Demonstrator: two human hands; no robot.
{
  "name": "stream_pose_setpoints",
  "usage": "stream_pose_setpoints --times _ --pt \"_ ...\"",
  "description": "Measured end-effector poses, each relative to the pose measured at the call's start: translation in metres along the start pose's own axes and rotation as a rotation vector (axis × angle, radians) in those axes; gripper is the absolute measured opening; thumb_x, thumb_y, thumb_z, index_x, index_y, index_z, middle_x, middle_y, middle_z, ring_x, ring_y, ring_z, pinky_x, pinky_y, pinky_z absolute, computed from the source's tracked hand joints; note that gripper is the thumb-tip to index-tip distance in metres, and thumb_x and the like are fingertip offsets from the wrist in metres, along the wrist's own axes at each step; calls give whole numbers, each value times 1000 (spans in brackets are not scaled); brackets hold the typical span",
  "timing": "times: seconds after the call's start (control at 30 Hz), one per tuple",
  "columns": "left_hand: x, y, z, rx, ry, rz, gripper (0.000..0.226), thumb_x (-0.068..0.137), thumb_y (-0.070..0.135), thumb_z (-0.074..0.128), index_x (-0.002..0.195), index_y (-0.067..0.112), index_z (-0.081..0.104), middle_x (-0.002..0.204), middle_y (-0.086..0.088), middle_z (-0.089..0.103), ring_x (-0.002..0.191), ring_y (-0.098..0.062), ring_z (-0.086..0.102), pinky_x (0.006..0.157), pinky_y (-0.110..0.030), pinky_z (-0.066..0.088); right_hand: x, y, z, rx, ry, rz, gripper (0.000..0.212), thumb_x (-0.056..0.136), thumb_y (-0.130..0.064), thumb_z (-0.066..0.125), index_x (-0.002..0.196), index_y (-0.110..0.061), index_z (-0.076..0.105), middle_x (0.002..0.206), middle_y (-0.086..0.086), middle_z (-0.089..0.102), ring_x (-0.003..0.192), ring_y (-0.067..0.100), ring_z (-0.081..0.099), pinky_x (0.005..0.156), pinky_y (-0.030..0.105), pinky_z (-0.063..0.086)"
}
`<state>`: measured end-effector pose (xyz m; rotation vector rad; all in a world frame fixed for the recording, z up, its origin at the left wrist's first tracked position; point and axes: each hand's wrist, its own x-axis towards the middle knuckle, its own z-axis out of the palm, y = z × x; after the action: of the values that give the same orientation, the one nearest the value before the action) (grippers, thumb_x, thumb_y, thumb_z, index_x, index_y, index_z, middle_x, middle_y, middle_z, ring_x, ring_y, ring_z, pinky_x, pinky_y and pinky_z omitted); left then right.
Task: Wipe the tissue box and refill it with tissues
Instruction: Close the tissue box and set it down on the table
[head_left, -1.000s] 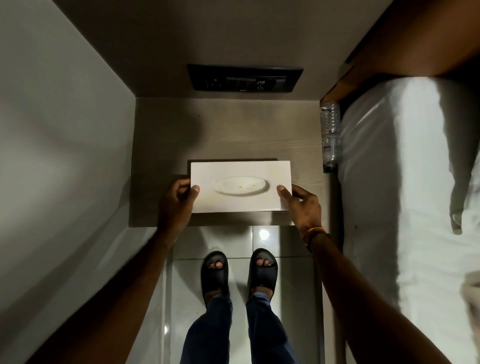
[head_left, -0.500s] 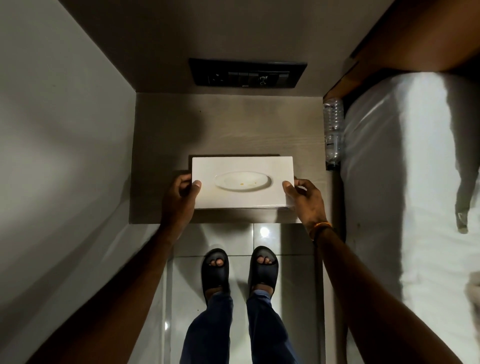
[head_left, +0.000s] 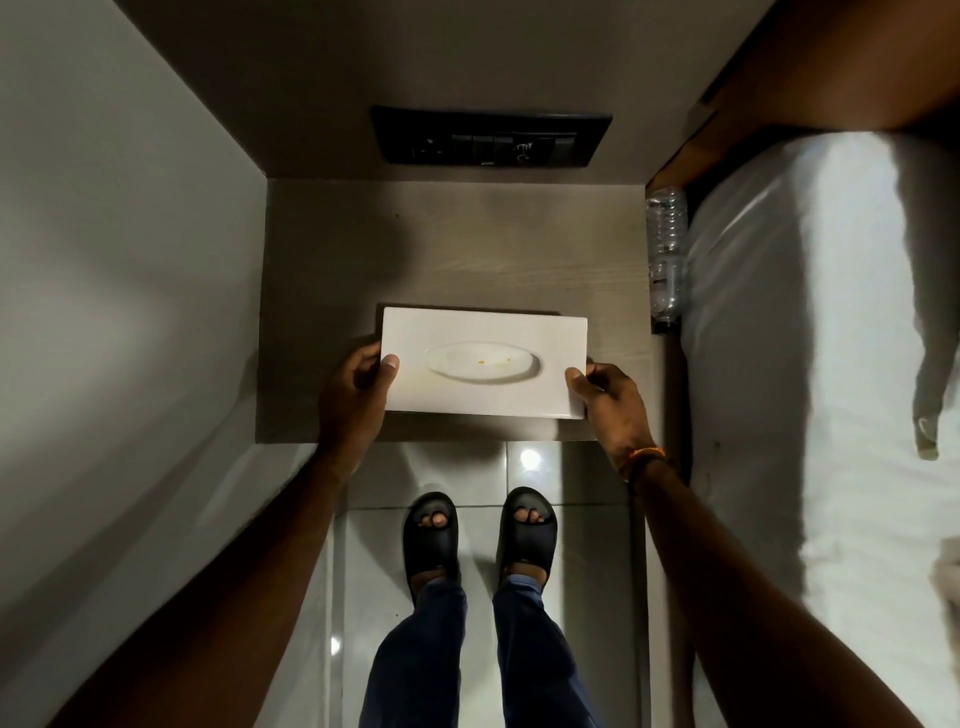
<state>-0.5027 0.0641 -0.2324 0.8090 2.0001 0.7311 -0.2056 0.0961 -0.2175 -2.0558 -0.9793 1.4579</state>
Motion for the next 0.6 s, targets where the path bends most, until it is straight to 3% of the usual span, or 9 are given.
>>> stream_pose_setpoints --times 0.1,0.23,0.4,0.5,0.6 --pt "1 -4 -3 -9 -19 -8 36 95 43 65 128 27 66 106 9 68 103 -17 67 92 -51 59 2 -1 -2 -40 -17 -21 28 97 -31 69 112 -7 68 111 8 74 106 26 68 97 39 53" --pt "-1 -7 -6 -39 -6 -4 36 91 53 66 123 37 65 102 21 66 104 -16 68 89 -50 61 2 -3 -2 -56 -23 -29 30 97 -34 68 113 -8 66 108 8 74 97 21 66 93 43 55" --pt "-3 2 -2 -57 53 -4 35 98 38 65 128 22 66 99 16 63 93 -2 62 88 -37 57 -1 4 3 -56 1 -54 32 94 -44 68 110 -17 67 105 0 75 102 22 70 96 54 57" --pt "-2 -1 -4 -51 29 -2 35 98 40 63 128 22 65 100 17 63 97 -9 63 89 -40 57 -4 3 6 6 15 -42 24 98 -39 66 110 -19 67 109 1 73 106 23 68 97 55 56" --pt "-4 -3 -5 -41 -5 4 32 98 41 63 127 26 64 99 23 61 93 -3 61 88 -41 58 -7 3 7 73 26 -42 21 92 -46 69 102 -27 68 108 -1 72 109 24 67 98 56 55"
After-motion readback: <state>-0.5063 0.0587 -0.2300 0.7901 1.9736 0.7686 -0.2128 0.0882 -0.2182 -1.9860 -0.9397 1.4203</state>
